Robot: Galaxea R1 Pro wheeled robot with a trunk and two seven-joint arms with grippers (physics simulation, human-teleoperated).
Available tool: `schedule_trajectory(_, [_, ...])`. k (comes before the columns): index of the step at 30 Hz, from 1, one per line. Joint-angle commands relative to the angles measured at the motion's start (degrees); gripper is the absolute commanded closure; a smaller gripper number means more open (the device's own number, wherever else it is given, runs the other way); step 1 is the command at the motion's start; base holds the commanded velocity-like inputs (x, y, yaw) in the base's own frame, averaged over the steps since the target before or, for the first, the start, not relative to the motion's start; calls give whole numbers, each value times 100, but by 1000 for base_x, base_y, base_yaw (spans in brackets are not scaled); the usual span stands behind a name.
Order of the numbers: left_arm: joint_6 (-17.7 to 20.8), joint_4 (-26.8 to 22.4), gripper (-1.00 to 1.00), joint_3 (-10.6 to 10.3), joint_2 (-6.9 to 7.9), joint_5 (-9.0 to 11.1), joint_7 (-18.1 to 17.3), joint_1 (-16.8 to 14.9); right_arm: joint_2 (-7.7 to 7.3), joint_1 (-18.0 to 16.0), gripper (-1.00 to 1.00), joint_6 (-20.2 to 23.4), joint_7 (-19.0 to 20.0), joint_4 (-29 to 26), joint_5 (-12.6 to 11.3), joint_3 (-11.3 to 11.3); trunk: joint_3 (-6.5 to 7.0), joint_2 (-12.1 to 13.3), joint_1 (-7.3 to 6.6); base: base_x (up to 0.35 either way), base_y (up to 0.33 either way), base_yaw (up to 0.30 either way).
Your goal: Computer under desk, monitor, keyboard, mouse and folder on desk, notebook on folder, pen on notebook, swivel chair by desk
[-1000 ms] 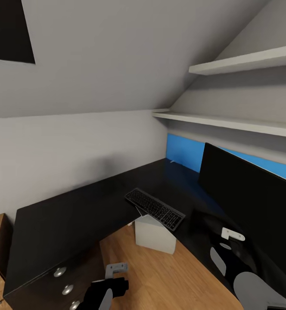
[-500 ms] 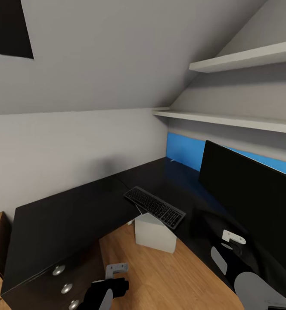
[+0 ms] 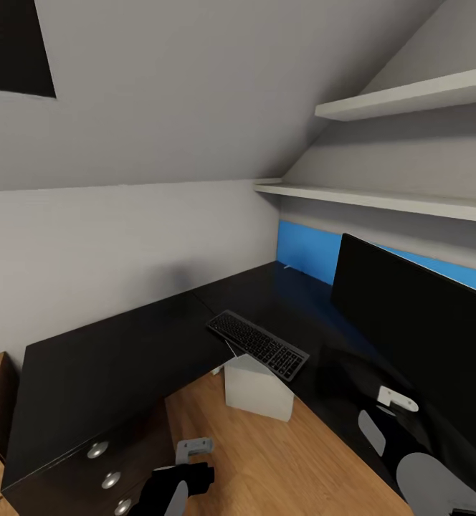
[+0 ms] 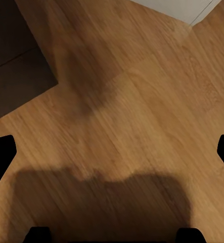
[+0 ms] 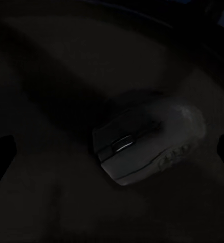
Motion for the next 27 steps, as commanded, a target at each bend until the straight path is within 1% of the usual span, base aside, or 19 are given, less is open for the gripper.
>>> schedule_trajectory(1, [16,-7,-100,-10,1,60,53,-4,-2,-1,-100,34,-21,-14,-30,2,-7,-5,0,0,0,0])
schedule_trajectory(11, [16,-7,-100,-10,0,60,55,-4,-9,-1,-100,50,-25,-14,-33,-14,-7,-5,0,0,0,0])
schedule_trajectory(14, [16,-7,-100,-10,0,60,60,-4,-9,-1,-100,105,-22,-14,-35,-22,-61,-125,66,0,0,0])
schedule_trajectory(16, [16,-7,-100,-10,0,60,67,-4,-9,1,-100,259,-14,-14,-39,-104,-97,-205,110,0,0,0])
schedule_trajectory(21, [16,-3,-100,-10,0,60,69,-4,-9,-1,-100,315,-12,-14,-44,-155,-97,-205,110,0,0,0])
schedule_trajectory(27, [16,-3,-100,-10,0,61,69,-4,-9,0,-100,326,-11,-14,-48,-165,-97,-205,110,0,0,0])
